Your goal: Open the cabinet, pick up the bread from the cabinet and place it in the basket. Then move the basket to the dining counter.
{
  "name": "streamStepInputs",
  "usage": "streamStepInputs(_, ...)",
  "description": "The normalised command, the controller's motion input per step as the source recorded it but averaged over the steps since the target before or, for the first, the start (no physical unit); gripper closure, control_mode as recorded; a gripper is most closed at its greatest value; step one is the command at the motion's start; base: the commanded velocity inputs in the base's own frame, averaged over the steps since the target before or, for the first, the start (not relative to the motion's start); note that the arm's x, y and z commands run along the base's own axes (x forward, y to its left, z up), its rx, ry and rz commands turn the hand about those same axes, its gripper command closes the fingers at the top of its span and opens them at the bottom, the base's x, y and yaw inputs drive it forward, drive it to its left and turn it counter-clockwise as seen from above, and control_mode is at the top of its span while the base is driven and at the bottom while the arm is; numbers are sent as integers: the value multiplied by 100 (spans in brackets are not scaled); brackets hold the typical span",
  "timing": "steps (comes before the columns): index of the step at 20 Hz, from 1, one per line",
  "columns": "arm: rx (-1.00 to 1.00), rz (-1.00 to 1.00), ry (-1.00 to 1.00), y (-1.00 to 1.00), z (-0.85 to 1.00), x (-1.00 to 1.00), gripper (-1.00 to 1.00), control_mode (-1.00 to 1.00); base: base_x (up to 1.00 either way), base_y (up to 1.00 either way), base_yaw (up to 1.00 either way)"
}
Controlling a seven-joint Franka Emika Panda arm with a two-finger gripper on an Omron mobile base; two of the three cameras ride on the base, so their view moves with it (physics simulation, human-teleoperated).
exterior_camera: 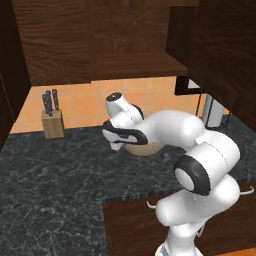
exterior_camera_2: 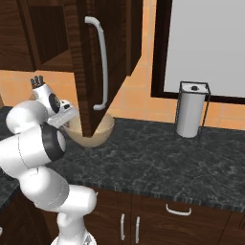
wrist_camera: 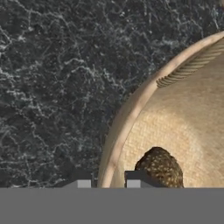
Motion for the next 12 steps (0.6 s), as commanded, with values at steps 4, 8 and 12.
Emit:
streamStepInputs(4,-22,31,12,2,32,-44,100,-100,0,0,0)
streamStepInputs(8,-13,20,23,0,26,-34,100,-100,0,0,0)
streamStepInputs(12,1,-7,-4,-6,26,-36,100,-100,0,0,0)
